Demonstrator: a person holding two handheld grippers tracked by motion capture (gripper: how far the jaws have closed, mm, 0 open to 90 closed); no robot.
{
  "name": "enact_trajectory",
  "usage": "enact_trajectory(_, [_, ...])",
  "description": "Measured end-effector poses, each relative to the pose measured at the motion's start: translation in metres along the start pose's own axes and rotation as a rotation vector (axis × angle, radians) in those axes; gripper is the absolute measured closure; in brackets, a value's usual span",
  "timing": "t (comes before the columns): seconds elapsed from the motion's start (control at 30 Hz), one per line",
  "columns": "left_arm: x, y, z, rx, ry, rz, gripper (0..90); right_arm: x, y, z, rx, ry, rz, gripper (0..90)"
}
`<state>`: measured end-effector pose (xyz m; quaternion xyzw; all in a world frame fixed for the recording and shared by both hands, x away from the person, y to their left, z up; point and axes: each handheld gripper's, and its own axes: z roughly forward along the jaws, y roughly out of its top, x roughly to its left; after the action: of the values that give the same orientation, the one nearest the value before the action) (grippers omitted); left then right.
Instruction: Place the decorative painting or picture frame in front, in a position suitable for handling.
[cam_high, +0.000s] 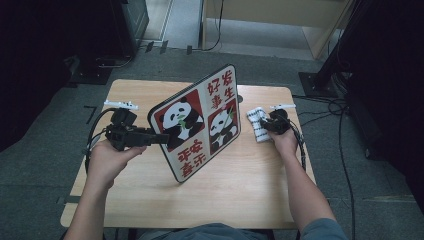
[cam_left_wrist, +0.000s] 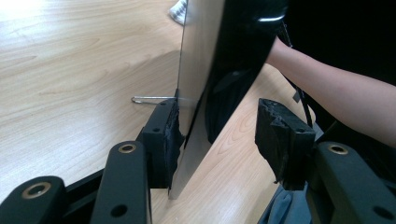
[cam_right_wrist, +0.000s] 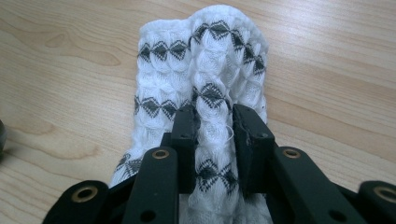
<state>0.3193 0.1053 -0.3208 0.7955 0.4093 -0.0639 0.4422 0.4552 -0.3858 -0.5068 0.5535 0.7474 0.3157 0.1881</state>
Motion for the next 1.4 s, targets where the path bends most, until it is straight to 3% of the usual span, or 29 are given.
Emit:
enact_trajectory(0.07, [0.002,-0.001,0.000,-0.003,0.000,-0.002,50.0,0.000,0.003,-0.001,0.022,0.006,0.008,75.3])
enact_trajectory(0.23, [0.004,-0.004,0.002,-0.012,-0.002,-0.003,50.0,-0.006,0.012,-0.005,0.076,0.097,0.072,78.7])
enact_trajectory(0.43, [0.007,-0.008,0.004,-0.030,-0.001,0.003,50.1,-0.007,0.022,-0.023,0.015,0.152,0.101,79.1])
enact_trajectory(0.67, [0.008,-0.009,0.004,-0.048,-0.004,0.015,51.0,0.000,0.033,-0.043,-0.011,0.209,0.075,78.9])
enact_trajectory(0.87, [0.011,-0.012,0.009,-0.064,-0.004,0.016,53.8,0.009,0.037,-0.056,-0.023,0.227,0.040,78.5])
enact_trajectory(1.1, [0.013,-0.014,0.016,-0.068,-0.009,0.020,58.0,0.011,0.042,-0.068,-0.022,0.275,0.072,78.6])
enact_trajectory(1.4, [0.015,-0.016,0.020,-0.082,-0.008,0.024,61.3,0.027,0.049,-0.076,-0.026,0.294,0.011,78.4])
